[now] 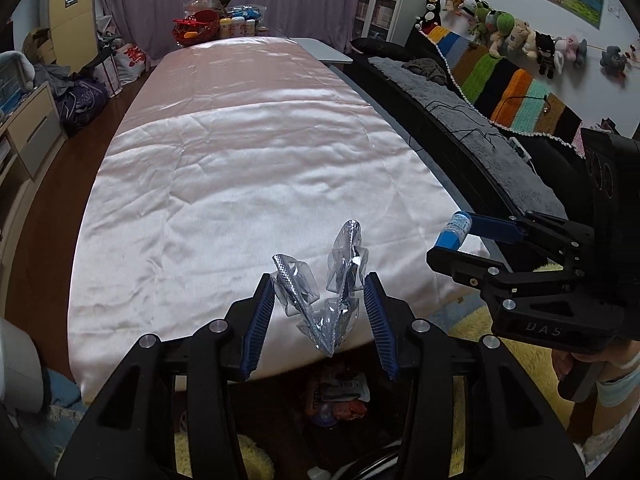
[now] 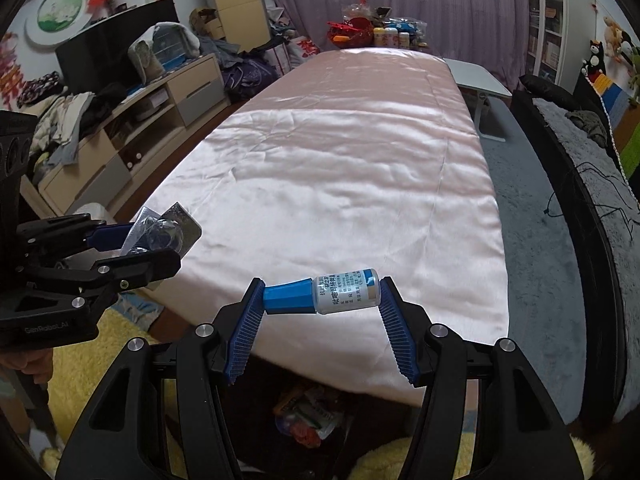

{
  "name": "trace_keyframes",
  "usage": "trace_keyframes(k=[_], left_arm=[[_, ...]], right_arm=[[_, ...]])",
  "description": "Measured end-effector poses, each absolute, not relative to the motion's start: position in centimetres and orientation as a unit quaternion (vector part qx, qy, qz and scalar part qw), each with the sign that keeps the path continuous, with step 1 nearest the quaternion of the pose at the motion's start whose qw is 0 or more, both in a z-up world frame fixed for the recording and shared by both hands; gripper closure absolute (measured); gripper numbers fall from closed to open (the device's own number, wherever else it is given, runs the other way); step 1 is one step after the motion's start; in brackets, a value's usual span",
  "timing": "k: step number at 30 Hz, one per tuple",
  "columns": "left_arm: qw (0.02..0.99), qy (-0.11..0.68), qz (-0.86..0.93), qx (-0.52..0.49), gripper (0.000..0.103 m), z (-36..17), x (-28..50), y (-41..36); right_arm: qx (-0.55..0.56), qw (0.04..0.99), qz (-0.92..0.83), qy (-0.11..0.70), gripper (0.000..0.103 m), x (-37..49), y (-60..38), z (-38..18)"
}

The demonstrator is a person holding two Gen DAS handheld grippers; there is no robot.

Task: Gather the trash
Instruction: 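Lower the bottle and blister packs into the bin and open both tools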

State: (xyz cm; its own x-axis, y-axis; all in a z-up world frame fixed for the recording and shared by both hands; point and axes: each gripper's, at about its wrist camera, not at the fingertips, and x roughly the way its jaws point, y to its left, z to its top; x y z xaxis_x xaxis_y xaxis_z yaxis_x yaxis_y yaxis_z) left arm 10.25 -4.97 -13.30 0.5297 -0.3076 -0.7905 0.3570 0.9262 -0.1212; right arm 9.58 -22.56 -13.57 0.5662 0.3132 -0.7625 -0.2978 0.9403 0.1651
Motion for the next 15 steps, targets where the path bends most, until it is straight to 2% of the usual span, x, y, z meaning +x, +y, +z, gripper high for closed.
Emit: trace_keyframes(k=[15], left_arm=[[0.838, 0.517, -0.175, 0.005, 0.059, -21.6, 3.1, -3.6]], right_arm=[[0.04, 0.857, 0.173, 0.483, 0.044, 3.6, -22.7, -19.2]])
